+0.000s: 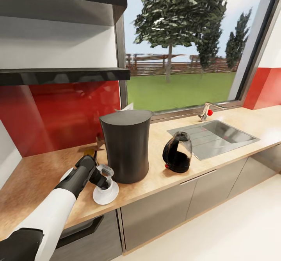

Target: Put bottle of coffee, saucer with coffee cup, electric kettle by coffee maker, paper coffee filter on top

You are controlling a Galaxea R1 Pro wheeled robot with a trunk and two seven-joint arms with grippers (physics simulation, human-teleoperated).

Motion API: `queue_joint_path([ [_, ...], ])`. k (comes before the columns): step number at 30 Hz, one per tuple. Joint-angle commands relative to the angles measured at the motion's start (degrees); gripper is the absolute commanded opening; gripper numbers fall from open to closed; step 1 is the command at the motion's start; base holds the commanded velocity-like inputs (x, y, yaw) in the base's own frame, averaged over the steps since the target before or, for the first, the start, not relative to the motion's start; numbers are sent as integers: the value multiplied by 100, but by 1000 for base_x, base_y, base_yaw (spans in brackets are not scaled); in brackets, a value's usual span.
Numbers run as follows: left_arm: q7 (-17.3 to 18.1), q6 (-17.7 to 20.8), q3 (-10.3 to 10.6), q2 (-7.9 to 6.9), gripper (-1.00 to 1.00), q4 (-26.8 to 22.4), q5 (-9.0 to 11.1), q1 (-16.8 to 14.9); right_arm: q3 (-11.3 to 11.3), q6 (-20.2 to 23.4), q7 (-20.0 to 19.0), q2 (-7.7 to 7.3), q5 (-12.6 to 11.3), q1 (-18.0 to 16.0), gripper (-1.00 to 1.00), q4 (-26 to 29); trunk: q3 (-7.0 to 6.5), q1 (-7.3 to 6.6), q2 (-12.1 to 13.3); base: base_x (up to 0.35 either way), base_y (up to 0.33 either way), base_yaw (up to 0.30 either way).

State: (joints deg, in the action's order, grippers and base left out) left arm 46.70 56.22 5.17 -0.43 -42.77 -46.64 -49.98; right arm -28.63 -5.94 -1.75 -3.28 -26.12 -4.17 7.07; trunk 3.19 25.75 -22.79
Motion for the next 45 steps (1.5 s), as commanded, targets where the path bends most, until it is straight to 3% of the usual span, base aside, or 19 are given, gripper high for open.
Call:
queue_joint_path([
  [1,59,12,16,-6,100,-9,-57,-8,-38,-21,-18,-4,-60,-5,100,-4,13,4,-13,0,0,0],
  [6,161,67,-4,-47,100,-86,-69,-71,-38,-21,-18,-6,-60,-5,100,-4,13,4,-13,0,0,0],
  [11,626,84,7,-69,100,-107,-119,-301,-38,-21,-18,-6,-60,-5,100,-3,13,4,-13,0,0,0],
  [23,691,82,7,-93,100,-122,-152,-456,-35,-21,-17,0,-60,-5,100,-3,13,4,-13,0,0,0],
  [32,691,79,-16,-535,100,-266,-94,-621,-29,-21,-18,2,-60,-5,100,18,13,4,-13,-13,0,0],
  [34,695,68,-92,-566,100,-416,-92,-591,-29,-21,-18,3,-64,-5,100,27,13,4,-13,-146,0,0],
  [36,696,33,-329,-579,100,-468,-91,-579,-29,-26,-17,3,-68,-5,100,31,13,4,-13,-282,68,0],
  [39,692,3,-517,-585,100,-508,-91,-574,-29,-29,-18,3,-69,-5,100,31,13,4,-13,-317,120,0],
  [45,695,9,-576,-590,100,-1117,-91,-543,-29,-37,-18,3,-69,-5,100,32,13,4,-13,-321,173,0],
])
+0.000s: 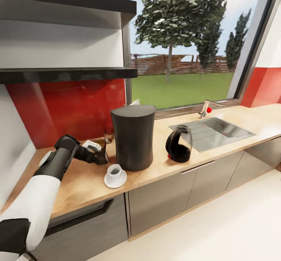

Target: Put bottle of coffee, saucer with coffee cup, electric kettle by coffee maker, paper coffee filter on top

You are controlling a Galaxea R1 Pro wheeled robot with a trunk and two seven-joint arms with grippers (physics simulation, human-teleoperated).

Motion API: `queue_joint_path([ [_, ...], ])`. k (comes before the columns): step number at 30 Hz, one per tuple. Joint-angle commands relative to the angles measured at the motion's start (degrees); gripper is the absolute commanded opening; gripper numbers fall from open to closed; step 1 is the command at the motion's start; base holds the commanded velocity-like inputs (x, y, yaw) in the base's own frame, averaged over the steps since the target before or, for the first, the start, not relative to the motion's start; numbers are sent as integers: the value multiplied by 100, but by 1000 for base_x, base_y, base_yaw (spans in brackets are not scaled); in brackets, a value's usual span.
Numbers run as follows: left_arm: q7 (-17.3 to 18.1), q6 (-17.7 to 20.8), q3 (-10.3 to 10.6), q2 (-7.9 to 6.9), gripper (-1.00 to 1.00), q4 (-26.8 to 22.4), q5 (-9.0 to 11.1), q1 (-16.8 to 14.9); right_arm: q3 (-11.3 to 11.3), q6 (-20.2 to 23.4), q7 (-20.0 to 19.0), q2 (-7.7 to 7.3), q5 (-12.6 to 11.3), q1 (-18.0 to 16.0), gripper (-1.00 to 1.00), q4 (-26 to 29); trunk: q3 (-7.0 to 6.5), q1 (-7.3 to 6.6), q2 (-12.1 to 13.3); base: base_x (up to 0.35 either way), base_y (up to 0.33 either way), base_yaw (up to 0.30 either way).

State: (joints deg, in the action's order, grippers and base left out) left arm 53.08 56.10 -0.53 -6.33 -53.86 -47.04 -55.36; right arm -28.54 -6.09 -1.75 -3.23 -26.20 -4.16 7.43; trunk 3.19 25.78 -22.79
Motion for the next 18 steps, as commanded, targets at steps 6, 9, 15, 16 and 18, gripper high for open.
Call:
queue_joint_path([
  [6,84,-229,-371,25,100,-269,237,210,-38,-32,-18,13,-61,-6,100,4,14,1,-13,-297,150,127],
  [9,70,-1055,-601,32,100,-292,853,438,-38,-33,-18,15,-61,-6,100,4,14,1,-13,-102,24,63],
  [15,86,-2460,-724,71,100,-307,1801,1299,-38,-33,-18,15,-61,-6,100,4,14,1,-13,-19,5,12],
  [16,117,-2970,-736,77,100,-306,1909,1537,-38,-35,-18,15,-61,-6,100,10,14,1,-13,-1,0,1],
  [18,253,-3199,-749,78,100,-303,2051,1654,-38,-37,-18,15,-61,-6,100,12,14,1,-13,0,0,0],
])
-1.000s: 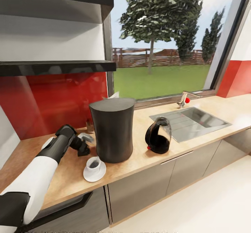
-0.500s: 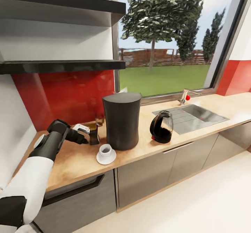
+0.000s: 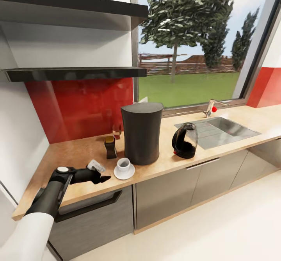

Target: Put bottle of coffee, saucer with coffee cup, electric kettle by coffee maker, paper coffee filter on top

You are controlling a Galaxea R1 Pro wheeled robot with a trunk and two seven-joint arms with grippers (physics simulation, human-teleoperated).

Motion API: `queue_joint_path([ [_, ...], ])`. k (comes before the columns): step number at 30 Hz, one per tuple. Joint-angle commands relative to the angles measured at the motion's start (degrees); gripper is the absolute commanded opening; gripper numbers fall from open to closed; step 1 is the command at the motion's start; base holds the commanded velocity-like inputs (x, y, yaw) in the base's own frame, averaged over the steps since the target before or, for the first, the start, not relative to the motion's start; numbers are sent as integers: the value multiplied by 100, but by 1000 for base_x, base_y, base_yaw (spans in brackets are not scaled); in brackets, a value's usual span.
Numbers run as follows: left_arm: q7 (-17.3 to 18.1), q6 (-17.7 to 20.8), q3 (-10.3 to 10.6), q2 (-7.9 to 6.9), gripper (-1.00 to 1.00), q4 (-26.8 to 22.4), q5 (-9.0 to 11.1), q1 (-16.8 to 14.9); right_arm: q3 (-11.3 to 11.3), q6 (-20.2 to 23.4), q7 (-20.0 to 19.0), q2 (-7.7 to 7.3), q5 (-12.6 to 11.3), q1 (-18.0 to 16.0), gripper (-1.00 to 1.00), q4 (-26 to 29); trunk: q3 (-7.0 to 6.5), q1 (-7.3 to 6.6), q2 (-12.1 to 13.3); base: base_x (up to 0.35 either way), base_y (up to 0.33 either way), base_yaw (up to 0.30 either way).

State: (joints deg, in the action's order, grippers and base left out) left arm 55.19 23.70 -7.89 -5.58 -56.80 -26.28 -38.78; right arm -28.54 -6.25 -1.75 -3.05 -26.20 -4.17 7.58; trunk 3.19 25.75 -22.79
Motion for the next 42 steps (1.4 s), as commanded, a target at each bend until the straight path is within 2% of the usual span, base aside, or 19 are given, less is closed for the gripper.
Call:
queue_joint_path([
  [1,165,-21,-18,2,100,-7,70,43,-38,-23,-18,-3,-60,-5,100,-3,13,4,-13,0,0,0],
  [6,790,-135,-35,-42,100,-2,520,222,-38,-23,-18,-3,-60,-5,100,-2,13,4,-13,0,0,0],
  [7,1031,-145,-31,-46,100,0,638,297,-38,-24,-18,-3,-60,-5,100,-2,13,4,-13,0,0,0],
  [11,1604,-159,-16,2,100,-1,769,666,-38,-26,-18,3,-60,-5,100,-2,13,4,-13,0,0,0],
  [16,1727,-318,-11,32,100,45,869,1089,-38,-25,-18,4,-60,-5,100,-2,13,4,-13,0,0,0],
  [18,1674,-677,-22,39,100,159,998,1524,-38,-22,-18,6,-60,-5,100,-2,13,4,-13,0,0,0],
  [19,1615,-955,-39,28,100,414,1014,1692,-38,-22,-18,6,-60,-5,100,-2,13,4,-13,0,0,0],
  [21,1444,-1294,-48,1,100,882,1017,1785,-38,-22,-18,4,-60,-5,100,-2,13,4,-13,0,0,0],
  [23,976,-1970,-46,-31,100,1851,1014,1877,-38,-18,-18,-1,-57,-5,100,-7,13,4,-13,0,0,0],
  [27,-9,-2804,-46,-67,100,3089,997,1918,-41,-19,-18,2,-53,-5,100,-10,13,4,-13,0,0,0],
  [28,-723,-3069,-37,-137,100,3710,983,1937,-44,-18,-18,5,-52,-5,100,-11,13,4,-13,0,0,0],
  [29,-1150,-3160,-32,-189,100,3960,978,1990,-50,-17,-18,6,-52,-5,100,-15,13,4,-13,0,0,0],
  [32,-2173,-3235,18,-260,100,4216,913,2298,-56,-18,-18,6,-47,-5,100,-19,13,4,-13,0,0,0],
  [36,-3210,-3219,31,-288,100,4271,717,2836,-60,-11,-18,19,-53,-5,100,-17,13,4,-13,0,0,0],
  [37,-3369,-3209,31,-290,100,4274,704,2902,-61,-9,-18,22,-54,-5,100,-15,13,4,-13,0,0,0],
  [40,-4357,-3171,9,-293,100,4399,678,3192,-63,-4,-18,30,-52,-5,100,-12,13,4,-13,0,0,0],
  [42,-4761,-3161,-12,-284,100,4607,681,3256,-63,3,-21,31,-56,-5,100,-12,13,4,-13,0,0,0],
])
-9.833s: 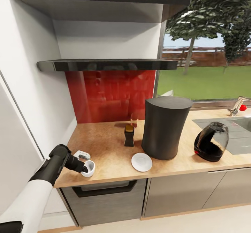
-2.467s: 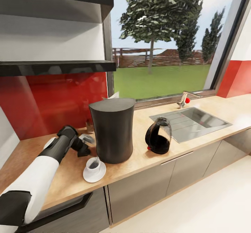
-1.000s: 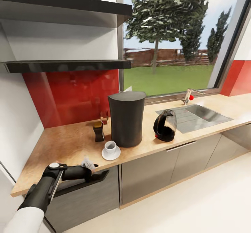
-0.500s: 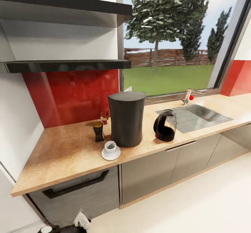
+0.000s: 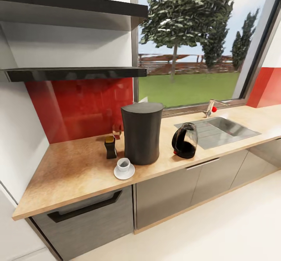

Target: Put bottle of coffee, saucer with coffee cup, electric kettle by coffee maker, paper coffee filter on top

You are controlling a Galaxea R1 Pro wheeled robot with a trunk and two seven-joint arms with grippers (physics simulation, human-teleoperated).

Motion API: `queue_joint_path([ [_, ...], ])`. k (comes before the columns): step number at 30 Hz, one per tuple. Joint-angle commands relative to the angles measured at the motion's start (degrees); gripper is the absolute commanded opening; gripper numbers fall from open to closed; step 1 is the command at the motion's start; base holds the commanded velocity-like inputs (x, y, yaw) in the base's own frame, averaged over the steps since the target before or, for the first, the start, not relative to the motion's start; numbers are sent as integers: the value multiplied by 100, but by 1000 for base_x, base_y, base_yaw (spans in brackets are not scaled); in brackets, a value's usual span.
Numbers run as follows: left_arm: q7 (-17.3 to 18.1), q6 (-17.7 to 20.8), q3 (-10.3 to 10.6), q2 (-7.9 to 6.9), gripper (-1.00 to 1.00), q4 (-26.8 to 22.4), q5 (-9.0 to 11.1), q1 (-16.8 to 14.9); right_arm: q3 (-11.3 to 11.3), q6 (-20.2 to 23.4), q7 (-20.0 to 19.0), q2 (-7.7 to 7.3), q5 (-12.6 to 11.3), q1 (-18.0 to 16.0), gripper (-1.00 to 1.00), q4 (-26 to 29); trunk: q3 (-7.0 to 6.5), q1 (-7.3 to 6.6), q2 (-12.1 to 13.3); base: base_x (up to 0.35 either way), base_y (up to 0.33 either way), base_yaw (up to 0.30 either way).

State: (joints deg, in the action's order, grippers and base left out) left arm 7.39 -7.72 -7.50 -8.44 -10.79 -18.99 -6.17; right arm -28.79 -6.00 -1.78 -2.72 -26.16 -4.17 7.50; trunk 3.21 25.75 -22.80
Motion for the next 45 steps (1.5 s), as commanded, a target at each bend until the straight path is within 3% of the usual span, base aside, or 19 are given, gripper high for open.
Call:
queue_joint_path([
  [1,-196,-14,-63,10,100,165,-47,20,-38,-16,-22,-2,-62,-5,100,-4,12,4,-12,0,0,0],
  [4,-541,74,-89,43,100,480,-39,49,-35,3,-13,5,-70,-5,100,-7,12,4,-12,0,0,0],
  [8,-701,714,-113,103,100,618,-12,61,-31,139,-8,7,-81,-5,100,-23,12,4,-12,0,0,0],
  [12,-759,1582,-112,245,100,616,184,63,-24,773,-13,51,-274,-5,100,-28,12,4,-12,0,0,0],
  [15,-824,1776,-99,276,100,614,355,61,-16,1151,-9,127,-508,-5,100,-29,12,4,-12,0,0,0],
  [19,-1185,1851,-100,293,100,614,573,56,-24,1334,-17,172,-635,-5,100,-32,12,4,-12,0,0,0],
  [21,-1603,1867,-115,298,100,621,669,62,-41,1361,-55,184,-647,-5,100,-37,12,4,-12,0,0,0],
  [23,-1689,1869,-118,299,100,630,684,63,-40,1353,-59,184,-651,-5,100,-38,12,4,-12,0,0,0],
  [38,-1732,1822,-95,291,100,648,695,63,-39,1376,-30,184,-666,-5,100,-36,12,4,-12,0,0,0],
  [45,-1723,1804,-75,291,100,663,678,64,-44,1321,-25,273,-658,-5,100,-23,12,4,-12,0,0,0],
])
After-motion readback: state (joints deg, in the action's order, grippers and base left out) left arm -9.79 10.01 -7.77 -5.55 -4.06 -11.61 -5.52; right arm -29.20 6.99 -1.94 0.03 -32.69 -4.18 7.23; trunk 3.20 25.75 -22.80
